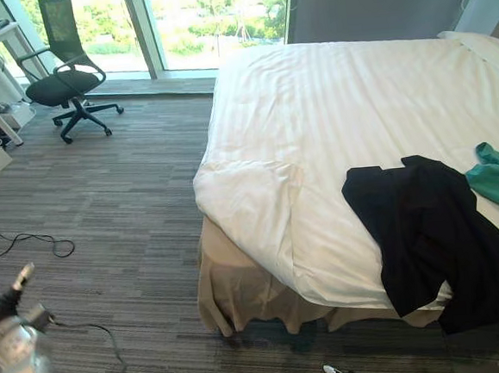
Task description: Tidy the bed and pick cloth on bed and put in laundry
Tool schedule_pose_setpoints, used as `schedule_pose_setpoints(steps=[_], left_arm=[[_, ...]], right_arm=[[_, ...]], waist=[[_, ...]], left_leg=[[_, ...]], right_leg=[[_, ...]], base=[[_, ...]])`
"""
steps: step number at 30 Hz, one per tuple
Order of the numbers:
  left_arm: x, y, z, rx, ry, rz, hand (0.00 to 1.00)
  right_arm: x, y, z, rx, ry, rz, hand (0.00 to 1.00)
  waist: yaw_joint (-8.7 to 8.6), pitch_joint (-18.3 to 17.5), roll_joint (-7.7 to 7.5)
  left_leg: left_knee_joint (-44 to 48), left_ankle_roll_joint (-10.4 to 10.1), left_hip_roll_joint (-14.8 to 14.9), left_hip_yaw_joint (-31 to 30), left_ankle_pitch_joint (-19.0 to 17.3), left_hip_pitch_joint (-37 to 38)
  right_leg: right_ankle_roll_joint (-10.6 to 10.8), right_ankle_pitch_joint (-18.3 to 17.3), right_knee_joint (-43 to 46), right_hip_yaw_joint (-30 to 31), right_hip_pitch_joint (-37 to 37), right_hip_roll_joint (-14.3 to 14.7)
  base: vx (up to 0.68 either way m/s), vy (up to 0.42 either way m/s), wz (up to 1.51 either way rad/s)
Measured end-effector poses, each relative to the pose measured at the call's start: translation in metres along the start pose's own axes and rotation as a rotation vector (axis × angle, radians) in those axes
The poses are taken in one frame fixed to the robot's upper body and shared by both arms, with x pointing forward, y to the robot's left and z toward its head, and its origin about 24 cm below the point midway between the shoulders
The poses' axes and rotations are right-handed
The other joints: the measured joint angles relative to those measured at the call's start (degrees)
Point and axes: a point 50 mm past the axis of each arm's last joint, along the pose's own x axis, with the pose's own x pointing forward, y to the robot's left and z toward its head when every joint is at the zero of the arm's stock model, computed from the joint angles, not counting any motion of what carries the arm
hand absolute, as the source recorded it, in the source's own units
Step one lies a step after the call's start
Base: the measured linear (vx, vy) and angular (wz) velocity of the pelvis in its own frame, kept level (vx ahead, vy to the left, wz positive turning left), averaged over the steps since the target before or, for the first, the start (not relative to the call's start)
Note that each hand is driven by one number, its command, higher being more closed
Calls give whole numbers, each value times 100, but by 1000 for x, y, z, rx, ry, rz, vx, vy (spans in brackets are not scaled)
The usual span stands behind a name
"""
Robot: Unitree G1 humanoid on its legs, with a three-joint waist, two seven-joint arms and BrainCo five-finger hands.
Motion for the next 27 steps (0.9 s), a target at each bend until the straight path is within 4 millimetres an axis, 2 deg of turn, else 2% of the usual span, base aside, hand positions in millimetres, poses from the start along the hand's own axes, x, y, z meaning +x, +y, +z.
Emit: schedule_pose_setpoints(steps=[4,6,7,10,12,16,19,22,25,27], left_arm=[[-2,-29,11,56,-74,-176,0],[-11,-61,18,128,-140,-312,0],[-13,-71,20,132,-154,-338,0],[-23,-111,25,207,-189,-439,0],[-29,-130,27,234,-200,-473,0],[-28,-163,48,327,-291,-489,0],[-23,-187,78,374,-391,-453,0],[-21,-210,111,382,-477,-429,0],[-11,-227,160,322,-549,-327,0],[-8,-232,182,297,-574,-273,0]], right_arm=[[-1,-1,-9,70,26,-1,0],[-2,0,-22,94,59,-22,0],[-2,1,-25,97,66,-24,0],[-2,5,-30,101,75,-29,0],[-2,6,-25,85,59,-32,0],[-1,14,-15,77,27,-26,0],[2,25,-1,68,-9,-8,0],[3,34,17,86,-61,11,0],[2,48,58,113,-201,60,0],[-2,59,84,130,-291,95,0]], waist=[[-77,-40,74],[-108,-44,65],[-111,-40,60],[-213,18,-10],[-292,26,-41],[-399,37,-27],[-435,178,-160],[-458,427,-175],[-465,929,-93],[-485,1150,-89]], left_leg=[[3,1,-21,312,0,141],[100,9,-23,478,-5,218],[163,26,-24,509,-16,203],[881,75,20,831,-573,68],[1359,72,124,1034,-878,-112],[2004,69,433,1707,-1072,-573],[2507,49,594,1871,-1247,-959],[3077,127,721,1874,-1434,-1581],[3756,242,880,1870,-1610,-2512],[4039,287,984,1863,-1668,-2984]], right_leg=[[-41,-1,99,189,-1,-19],[-172,-98,446,330,-103,-76],[-205,-135,569,379,-156,-104],[-71,-557,1346,702,-437,-301],[16,-758,1677,849,-662,-397],[100,-854,1973,1093,-1232,-413],[58,-848,2340,1317,-1725,-409],[40,-848,2666,1432,-2320,-404],[-12,-803,3084,1590,-3222,-401],[-33,-787,3248,1615,-3691,-387]], base=[[-27,36,-26],[-54,26,-22],[-82,29,-22],[-115,12,-30],[-97,-12,-38],[-100,-17,-29],[-46,-7,-28],[-57,9,-8],[-78,36,-3],[-35,6,0]])
